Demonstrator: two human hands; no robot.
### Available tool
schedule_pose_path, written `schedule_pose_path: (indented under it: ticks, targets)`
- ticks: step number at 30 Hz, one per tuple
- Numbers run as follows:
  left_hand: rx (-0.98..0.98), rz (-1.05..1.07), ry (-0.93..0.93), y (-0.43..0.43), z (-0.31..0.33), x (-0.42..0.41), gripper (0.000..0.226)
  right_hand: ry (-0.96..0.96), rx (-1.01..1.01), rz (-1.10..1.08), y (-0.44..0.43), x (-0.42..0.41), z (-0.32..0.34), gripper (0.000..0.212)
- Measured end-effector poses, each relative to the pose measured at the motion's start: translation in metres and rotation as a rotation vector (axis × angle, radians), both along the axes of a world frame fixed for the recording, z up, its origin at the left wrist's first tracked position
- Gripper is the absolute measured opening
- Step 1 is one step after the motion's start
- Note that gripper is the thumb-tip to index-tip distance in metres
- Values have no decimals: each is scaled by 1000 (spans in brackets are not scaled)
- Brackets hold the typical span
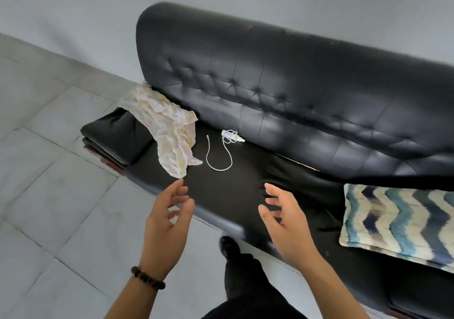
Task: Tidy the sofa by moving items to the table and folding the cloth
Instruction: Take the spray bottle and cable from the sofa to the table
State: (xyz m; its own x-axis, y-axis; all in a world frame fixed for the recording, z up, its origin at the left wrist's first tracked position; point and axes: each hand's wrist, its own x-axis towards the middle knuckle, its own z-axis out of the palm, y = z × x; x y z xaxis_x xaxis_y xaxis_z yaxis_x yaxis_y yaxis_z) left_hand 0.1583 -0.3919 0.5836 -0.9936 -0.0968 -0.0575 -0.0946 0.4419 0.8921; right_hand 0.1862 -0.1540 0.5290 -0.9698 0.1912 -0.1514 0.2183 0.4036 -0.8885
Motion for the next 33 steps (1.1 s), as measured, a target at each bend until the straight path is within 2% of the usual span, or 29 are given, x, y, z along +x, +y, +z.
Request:
schedule_pose_path:
  ticks: [5,11,17,20,25,30,33]
  targets:
    - [-50,-86,-74,-16,-34,-115,45,-36,-60,-90,-27,-103,-37,45]
    - [-115,-186,-148,-39,-48,-243,42,-114,-117,-184,-55,-217,-62,40]
    - [-98,-219,-244,-45,-99,-345,38,-238,-98,-210,-74,-292,-101,41]
    - [-94,-265,-324,-41,-159,-384,38,-298,-52,-221,-77,-321,-146,41]
    - [-179,-364,-452,-33,-307,-450,37,-371,37,-292,-75,-380,-256,42]
    - [-513,-566,-383,-42,-462,-515,46,-432,162,-319,-79,-456,-369,56]
    - [-664,-633,-386,-51,-529,-539,45,-430,247,-337,-81,-497,-426,66]
